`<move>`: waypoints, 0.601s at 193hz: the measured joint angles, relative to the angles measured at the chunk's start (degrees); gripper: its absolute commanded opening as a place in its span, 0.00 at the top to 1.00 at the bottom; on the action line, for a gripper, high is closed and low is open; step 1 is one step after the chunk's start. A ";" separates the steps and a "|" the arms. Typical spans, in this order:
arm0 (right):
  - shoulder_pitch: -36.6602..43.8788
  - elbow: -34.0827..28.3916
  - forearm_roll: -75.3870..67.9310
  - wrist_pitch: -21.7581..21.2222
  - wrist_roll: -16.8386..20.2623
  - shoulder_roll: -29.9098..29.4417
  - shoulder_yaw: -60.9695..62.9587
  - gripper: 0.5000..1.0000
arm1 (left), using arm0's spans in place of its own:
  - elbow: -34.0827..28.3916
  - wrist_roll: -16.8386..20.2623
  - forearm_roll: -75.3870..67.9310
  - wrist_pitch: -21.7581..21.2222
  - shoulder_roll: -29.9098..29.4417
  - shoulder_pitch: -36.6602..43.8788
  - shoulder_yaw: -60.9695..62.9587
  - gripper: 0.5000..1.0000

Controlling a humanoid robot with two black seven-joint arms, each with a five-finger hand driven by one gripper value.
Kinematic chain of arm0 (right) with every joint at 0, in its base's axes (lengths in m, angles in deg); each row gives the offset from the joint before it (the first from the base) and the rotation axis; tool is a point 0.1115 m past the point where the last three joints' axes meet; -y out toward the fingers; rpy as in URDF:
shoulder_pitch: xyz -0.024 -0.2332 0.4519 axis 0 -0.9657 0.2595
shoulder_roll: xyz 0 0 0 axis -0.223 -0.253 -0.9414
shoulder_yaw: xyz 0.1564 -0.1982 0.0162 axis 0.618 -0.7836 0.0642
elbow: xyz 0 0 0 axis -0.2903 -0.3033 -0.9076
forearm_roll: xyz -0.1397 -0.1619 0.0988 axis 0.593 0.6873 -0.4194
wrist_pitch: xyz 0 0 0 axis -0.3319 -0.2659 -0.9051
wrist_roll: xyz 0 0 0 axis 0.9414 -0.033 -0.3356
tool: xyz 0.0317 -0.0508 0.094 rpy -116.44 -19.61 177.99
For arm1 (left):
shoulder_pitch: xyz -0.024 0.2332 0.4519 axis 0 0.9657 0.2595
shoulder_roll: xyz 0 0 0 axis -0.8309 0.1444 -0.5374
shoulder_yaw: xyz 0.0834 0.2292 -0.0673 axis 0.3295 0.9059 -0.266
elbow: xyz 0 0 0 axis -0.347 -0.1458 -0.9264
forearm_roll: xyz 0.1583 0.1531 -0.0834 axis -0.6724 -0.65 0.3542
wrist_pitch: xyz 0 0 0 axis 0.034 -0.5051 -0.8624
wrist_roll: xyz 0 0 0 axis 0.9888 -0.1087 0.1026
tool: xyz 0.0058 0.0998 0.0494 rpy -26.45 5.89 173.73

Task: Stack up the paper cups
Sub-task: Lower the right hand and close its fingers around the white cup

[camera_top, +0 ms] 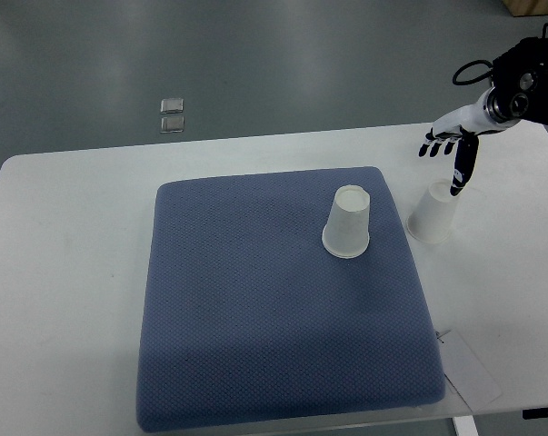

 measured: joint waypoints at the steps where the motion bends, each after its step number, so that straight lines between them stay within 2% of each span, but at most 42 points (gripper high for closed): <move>1: -0.07 0.04 0.00 0.08 0.00 -0.03 0.00 0.17 | 0.00 0.00 0.00 0.00 0.00 0.00 0.00 0.00; 36: -2.01 1.15 0.07 2.97 0.02 -0.99 -0.03 0.18 | 0.00 0.00 0.00 0.00 0.00 -0.01 0.00 0.00; 116: -5.79 2.52 1.41 5.48 0.09 -1.28 -0.35 0.21 | -0.01 0.00 0.00 0.00 0.00 0.01 0.00 0.00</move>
